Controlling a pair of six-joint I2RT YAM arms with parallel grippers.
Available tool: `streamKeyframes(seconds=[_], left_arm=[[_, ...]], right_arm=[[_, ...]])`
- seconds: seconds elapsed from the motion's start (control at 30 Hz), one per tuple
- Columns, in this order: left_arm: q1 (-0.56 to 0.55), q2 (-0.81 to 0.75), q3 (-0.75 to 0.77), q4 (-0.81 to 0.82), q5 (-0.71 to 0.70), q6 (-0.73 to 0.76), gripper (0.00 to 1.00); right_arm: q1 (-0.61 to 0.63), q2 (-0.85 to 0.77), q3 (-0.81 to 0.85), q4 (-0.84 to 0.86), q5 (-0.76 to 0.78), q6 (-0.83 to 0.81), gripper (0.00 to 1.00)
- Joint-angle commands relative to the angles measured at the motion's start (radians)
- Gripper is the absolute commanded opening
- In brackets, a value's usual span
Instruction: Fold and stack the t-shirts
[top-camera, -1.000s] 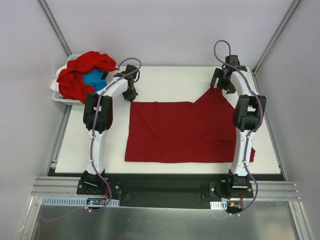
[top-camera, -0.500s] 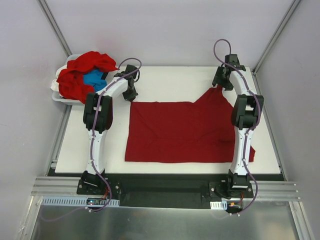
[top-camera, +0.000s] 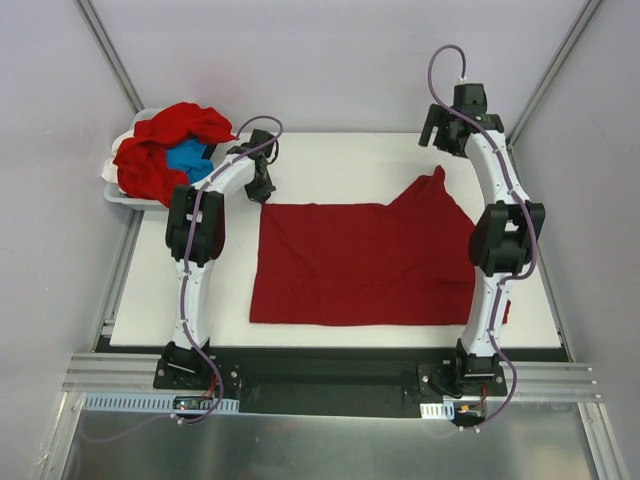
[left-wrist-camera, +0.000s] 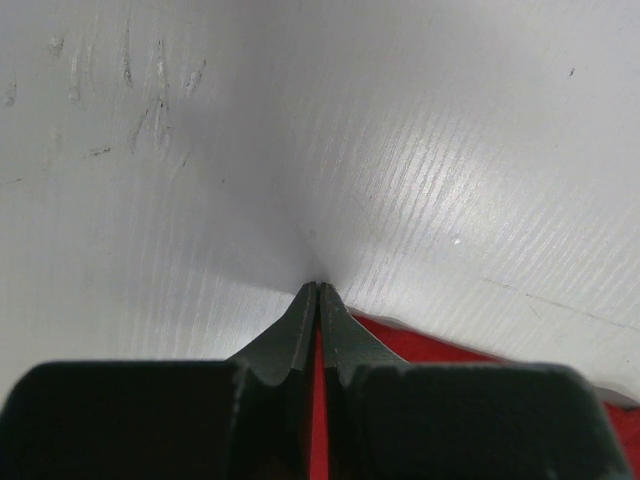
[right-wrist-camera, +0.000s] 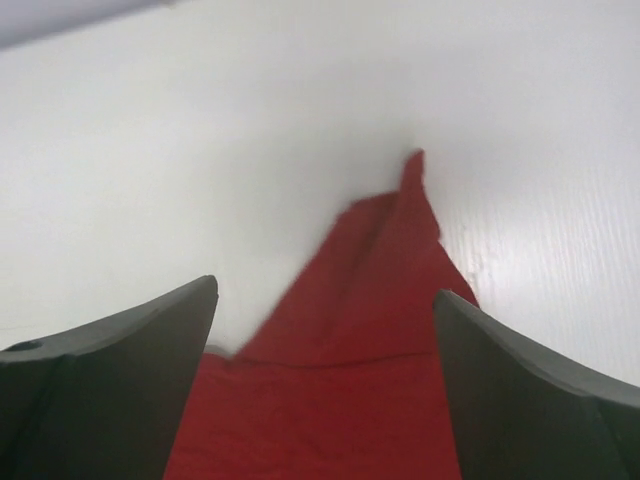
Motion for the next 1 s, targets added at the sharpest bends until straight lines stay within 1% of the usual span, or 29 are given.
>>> streamKeyframes(seconds=[0.0, 0.03, 0.07, 0.2, 0.4, 0.43, 0.5, 0.7, 0.87, 0.9, 0.97], left_arm=[[0.006, -0.013, -0.024, -0.011, 0.04, 0.015, 0.0], [0.006, -0.014, -0.022, -0.01, 0.043, 0.017, 0.0], [0.006, -0.017, -0.024, -0.008, 0.043, 0.02, 0.0], [0.009, -0.033, -0.038, -0.006, 0.026, 0.035, 0.0], [0.012, -0.042, -0.061, 0.001, 0.04, 0.029, 0.0], [0.011, -0.04, -0.059, 0.003, 0.041, 0.028, 0.0], [0.012, -0.039, -0.056, 0.003, 0.047, 0.026, 0.0], [0.012, -0.039, -0.053, 0.004, 0.054, 0.026, 0.0], [0.014, -0.037, -0.054, 0.006, 0.054, 0.028, 0.0], [0.014, -0.036, -0.054, 0.004, 0.057, 0.025, 0.0], [0.014, -0.033, -0.053, 0.006, 0.064, 0.021, 0.0]], right_arm=[[0.065, 0.046, 0.056, 0.003, -0.046, 0.005, 0.93], [0.066, 0.107, 0.091, -0.029, -0.047, 0.032, 0.93], [0.068, 0.126, 0.099, -0.035, -0.047, 0.042, 0.93], [0.073, 0.17, 0.089, -0.023, -0.032, 0.089, 0.95], [0.073, 0.223, 0.093, -0.017, 0.002, 0.114, 1.0], [0.073, 0.23, 0.092, -0.017, -0.004, 0.123, 0.97], [0.073, 0.258, 0.096, -0.013, -0.027, 0.137, 0.96], [0.08, 0.344, 0.108, 0.072, -0.269, 0.224, 0.96], [0.117, 0.393, 0.13, 0.139, -0.357, 0.27, 0.96], [0.12, 0.397, 0.124, 0.202, -0.413, 0.28, 0.96], [0.122, 0.402, 0.093, 0.282, -0.474, 0.309, 0.96]])
